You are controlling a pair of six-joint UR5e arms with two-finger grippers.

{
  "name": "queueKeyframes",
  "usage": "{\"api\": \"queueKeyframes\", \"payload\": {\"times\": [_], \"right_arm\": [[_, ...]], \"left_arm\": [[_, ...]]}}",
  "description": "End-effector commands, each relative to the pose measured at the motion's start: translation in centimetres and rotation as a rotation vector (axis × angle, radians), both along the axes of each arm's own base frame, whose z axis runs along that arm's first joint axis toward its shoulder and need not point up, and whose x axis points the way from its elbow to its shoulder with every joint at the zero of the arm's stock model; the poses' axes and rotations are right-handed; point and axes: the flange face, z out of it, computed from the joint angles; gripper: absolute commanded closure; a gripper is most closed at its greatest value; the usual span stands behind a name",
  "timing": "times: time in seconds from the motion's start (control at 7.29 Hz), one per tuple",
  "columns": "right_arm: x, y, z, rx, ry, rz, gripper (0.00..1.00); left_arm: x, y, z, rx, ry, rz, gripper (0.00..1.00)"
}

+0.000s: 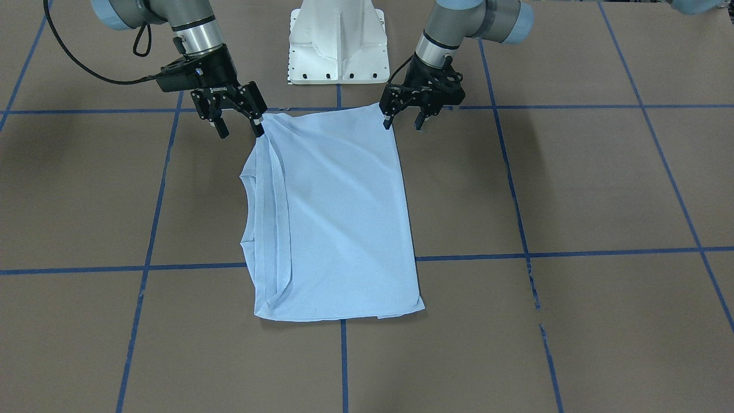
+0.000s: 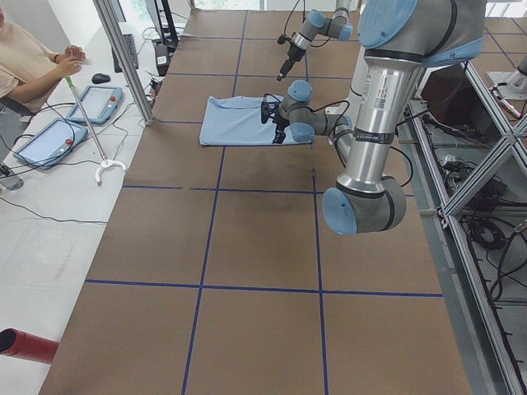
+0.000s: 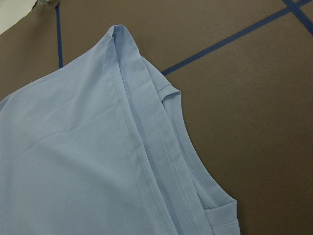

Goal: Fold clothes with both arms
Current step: 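Move the left gripper to the shirt's near edge while the right gripper follows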

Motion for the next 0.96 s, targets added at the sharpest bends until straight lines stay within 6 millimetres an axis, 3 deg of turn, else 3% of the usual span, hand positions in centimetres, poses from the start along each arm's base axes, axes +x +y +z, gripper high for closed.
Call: {"api": "queueKeyframes", "payload": {"times": [0.0, 0.41, 0.82], "right_arm": [[-0.2, -0.2, 0.6, -0.006, 0.011, 0.002, 0.00], [-0.3, -0.2, 0.8, -0.014, 0.011, 0.007, 0.00], [-0.3, -0.2, 0.9, -0.019, 0.009, 0.009, 0.00]], "left_arm": [[1.9, 2.8, 0.1, -0.030, -0.028, 0.026, 0.55], [3.0, 5.0, -0.2, -0.026, -0.025, 0.069, 0.54], [3.4, 5.6, -0.7, -0.025, -0.018, 0.079, 0.54]]}}
